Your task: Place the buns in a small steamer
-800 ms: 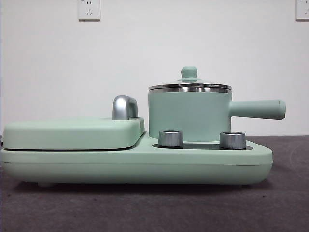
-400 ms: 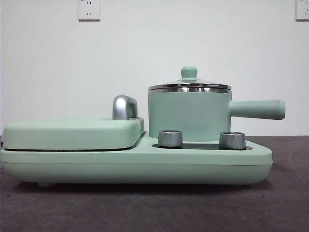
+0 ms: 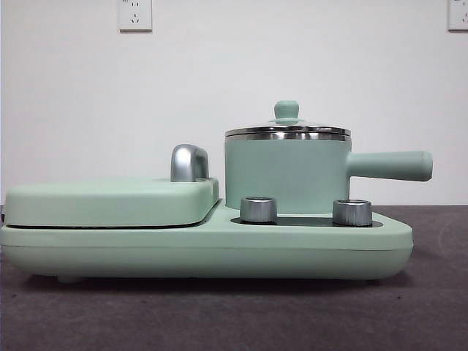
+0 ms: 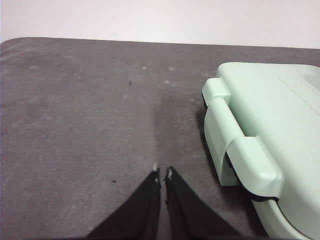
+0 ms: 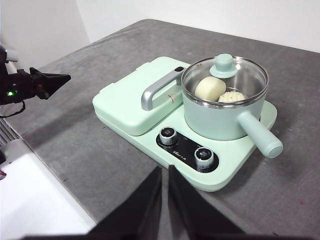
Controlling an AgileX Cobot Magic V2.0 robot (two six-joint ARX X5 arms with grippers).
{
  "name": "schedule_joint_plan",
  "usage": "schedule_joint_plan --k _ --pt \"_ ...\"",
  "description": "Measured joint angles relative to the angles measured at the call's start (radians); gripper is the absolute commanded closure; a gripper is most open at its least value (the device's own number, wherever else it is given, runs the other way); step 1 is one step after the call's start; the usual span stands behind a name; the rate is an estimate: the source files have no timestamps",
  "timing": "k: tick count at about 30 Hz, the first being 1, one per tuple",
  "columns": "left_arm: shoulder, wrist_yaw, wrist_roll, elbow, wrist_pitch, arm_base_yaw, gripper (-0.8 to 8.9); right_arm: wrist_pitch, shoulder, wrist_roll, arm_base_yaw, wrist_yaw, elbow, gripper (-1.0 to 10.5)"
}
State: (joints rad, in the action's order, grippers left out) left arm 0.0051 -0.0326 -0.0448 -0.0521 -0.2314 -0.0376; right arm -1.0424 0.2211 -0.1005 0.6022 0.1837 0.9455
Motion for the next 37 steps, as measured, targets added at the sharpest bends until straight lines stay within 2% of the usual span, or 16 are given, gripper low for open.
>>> schedule_joint_plan --k 5,23,26,28,30,33,37 --pt "0.000 0.001 0.000 0.019 0.050 0.000 7.93 0.000 0.000 0.000 0.000 0.000 0.000 9.3" --pt "0.000 0.001 0.000 0.019 0.051 0.000 7.93 0.000 0.000 0.000 -0.008 0.000 0.000 9.3" --pt "0.000 0.001 0.000 0.019 0.051 0.000 7.93 0.027 0.000 0.000 -0.094 0.029 -0.009 9.3" --pt "0.000 0.001 0.000 0.019 0.051 0.000 7.93 0.075 0.000 0.000 -0.184 0.078 -0.042 9.3" --pt "0.000 0.001 0.000 0.019 0.051 0.000 7.93 0.127 -0.006 0.000 -0.297 0.082 -0.101 9.3" --pt "0.000 0.001 0.000 0.019 0.051 0.000 7.93 0.279 -0.031 0.000 -0.452 0.080 -0.219 9.3" --pt "0.000 0.001 0.000 0.019 0.051 0.000 7.93 0.493 -0.085 0.000 -0.605 0.074 -0.389 9.3"
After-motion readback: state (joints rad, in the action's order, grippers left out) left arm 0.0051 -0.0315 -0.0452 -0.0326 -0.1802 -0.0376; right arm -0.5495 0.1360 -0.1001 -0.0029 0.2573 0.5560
